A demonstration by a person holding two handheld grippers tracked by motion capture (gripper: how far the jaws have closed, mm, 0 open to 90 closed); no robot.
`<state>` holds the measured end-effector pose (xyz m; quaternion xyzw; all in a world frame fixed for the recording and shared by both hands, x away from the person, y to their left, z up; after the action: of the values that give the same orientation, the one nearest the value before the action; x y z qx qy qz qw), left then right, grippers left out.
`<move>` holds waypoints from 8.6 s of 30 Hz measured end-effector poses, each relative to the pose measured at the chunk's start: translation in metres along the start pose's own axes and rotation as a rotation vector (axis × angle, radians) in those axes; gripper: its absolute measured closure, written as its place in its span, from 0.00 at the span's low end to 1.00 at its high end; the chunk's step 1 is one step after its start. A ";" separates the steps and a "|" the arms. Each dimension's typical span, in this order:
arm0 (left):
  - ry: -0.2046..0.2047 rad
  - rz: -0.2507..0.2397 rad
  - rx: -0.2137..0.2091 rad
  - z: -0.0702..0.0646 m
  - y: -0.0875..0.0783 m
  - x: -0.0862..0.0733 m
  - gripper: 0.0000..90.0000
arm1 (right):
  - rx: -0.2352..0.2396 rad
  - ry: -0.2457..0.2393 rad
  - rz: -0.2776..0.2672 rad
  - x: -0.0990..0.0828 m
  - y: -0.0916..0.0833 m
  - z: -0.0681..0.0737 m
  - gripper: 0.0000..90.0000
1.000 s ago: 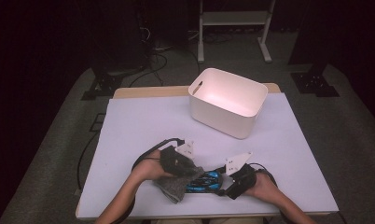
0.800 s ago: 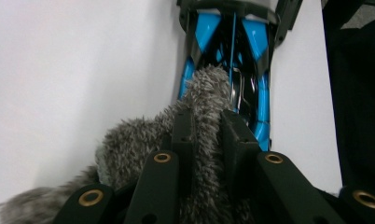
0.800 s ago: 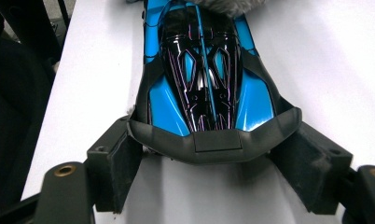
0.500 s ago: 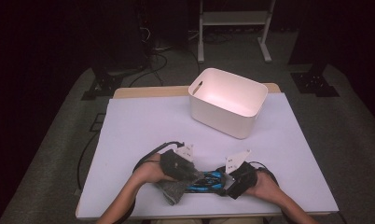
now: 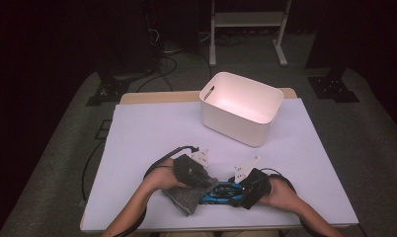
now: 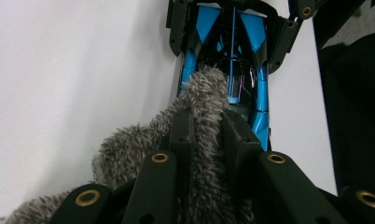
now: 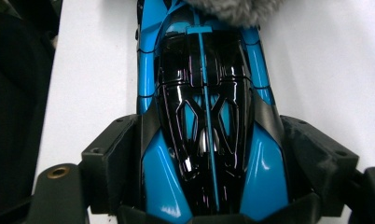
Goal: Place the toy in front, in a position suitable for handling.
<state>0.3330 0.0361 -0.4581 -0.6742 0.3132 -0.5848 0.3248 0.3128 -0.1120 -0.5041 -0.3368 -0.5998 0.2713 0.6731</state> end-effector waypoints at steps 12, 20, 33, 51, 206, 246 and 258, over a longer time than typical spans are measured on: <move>0.019 0.015 -0.023 -0.003 0.009 0.006 0.84 | 0.039 0.066 -0.006 0.008 -0.021 -0.006 0.24; 0.019 0.026 -0.035 -0.006 0.014 0.007 0.84 | 0.073 0.138 0.010 0.015 -0.020 -0.015 0.26; -0.019 -0.017 0.008 0.004 -0.003 0.011 0.83 | 0.151 0.236 0.005 0.007 -0.012 -0.017 0.37; -0.146 0.013 -0.074 0.021 0.003 0.013 0.79 | -0.033 0.036 -0.066 0.012 -0.018 0.004 0.39; 0.003 0.088 0.075 -0.012 -0.035 0.009 0.54 | -0.010 0.016 -0.153 0.004 -0.017 0.012 0.62; 0.068 0.083 0.026 -0.012 -0.038 0.021 0.91 | -0.015 0.025 -0.161 0.003 -0.018 0.006 0.62; 0.176 0.126 -0.051 -0.025 0.011 0.071 0.91 | -0.024 0.014 -0.165 0.006 -0.016 0.008 0.63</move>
<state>0.3166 -0.0290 -0.4229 -0.6072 0.3971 -0.6121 0.3145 0.3047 -0.1162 -0.4879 -0.2964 -0.6240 0.2052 0.6933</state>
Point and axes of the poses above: each handheld gripper's, and its own axes: y roughly forward along the jaws, x roughly out of its top, z roughly to its left, the point moved 7 cm from there along y, roughly forward along the jaws
